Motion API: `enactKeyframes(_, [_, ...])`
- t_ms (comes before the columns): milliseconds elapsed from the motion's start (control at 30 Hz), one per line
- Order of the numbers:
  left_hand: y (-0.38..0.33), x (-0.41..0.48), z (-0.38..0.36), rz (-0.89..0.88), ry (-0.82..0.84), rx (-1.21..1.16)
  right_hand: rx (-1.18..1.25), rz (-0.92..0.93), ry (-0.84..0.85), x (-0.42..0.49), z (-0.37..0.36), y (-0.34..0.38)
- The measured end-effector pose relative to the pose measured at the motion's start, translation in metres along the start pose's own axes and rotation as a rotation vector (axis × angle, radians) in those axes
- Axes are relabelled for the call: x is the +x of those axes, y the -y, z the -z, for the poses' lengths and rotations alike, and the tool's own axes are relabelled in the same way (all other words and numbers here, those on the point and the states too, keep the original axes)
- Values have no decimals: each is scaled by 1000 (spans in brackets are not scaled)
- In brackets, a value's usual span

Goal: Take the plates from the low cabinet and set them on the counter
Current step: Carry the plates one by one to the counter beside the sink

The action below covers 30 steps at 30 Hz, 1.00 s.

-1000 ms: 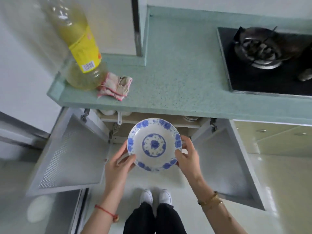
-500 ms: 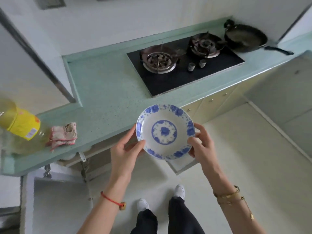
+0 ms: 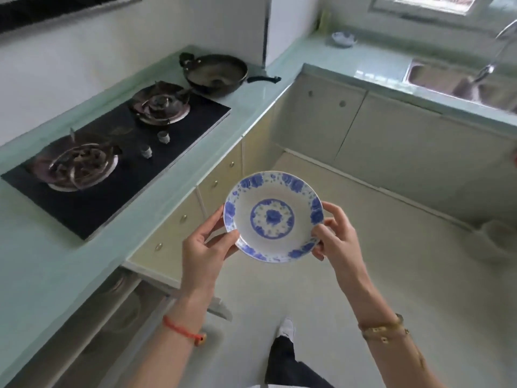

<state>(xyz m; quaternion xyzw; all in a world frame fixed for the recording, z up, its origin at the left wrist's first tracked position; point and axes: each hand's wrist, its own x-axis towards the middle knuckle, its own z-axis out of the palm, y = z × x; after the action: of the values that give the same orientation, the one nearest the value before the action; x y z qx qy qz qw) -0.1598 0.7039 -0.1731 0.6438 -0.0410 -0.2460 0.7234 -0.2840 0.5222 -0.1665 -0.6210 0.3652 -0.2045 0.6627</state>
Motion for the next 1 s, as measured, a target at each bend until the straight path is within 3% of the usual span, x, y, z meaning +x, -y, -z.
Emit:
enactKeyframes(333, [5,101,-207,9,189,19,53,22,-196,131,151,31])
enactKeyframes(600, [3,191,-307,11,308,72,87,-14,-285,227,208,41])
enactKeyframes(1000, [-31,400,-472,-21,481,127,95,12,-432,450,267,96])
